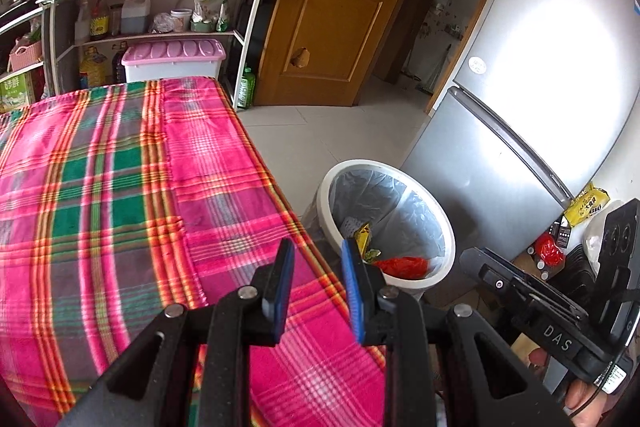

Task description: Collect trash

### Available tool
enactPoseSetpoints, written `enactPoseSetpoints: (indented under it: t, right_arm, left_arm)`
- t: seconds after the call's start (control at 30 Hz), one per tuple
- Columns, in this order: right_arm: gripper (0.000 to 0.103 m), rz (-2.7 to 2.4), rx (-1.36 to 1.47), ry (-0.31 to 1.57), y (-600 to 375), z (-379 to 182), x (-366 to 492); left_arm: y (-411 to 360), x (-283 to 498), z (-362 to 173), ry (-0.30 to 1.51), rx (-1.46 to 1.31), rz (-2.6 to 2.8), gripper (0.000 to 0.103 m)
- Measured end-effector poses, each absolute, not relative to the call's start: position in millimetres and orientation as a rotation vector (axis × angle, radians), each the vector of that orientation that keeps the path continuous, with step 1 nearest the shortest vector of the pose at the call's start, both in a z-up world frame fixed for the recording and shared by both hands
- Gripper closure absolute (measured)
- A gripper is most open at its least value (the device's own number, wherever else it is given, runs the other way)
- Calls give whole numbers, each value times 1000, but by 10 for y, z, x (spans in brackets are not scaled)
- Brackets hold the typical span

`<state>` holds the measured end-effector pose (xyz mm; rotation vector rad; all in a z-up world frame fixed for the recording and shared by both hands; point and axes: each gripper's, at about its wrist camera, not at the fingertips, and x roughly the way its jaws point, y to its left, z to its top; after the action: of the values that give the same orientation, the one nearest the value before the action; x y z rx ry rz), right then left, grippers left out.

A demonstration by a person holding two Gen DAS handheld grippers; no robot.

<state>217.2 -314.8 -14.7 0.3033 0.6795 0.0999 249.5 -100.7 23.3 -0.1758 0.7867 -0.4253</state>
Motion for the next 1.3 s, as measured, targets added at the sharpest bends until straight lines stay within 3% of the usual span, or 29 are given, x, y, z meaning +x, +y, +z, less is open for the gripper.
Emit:
enactPoseSetpoints:
  t: [0.23, 0.37, 0.5, 1.3]
  right_arm:
    - [67, 147, 221, 639, -2751, 36, 1768]
    - [56, 149, 184, 613, -2610, 73, 1481]
    - [56, 147, 149, 609, -2511, 49, 1230]
    - [55, 106, 31, 570, -2391, -100, 174]
  left_arm:
    - [-602, 1999, 358, 734, -165, -343, 77]
    - [-466, 1713, 369, 721, -157, -317, 77]
    - [-393, 1461, 353, 714, -145, -299, 59]
    - [-401, 309, 286, 674, -51, -278, 53]
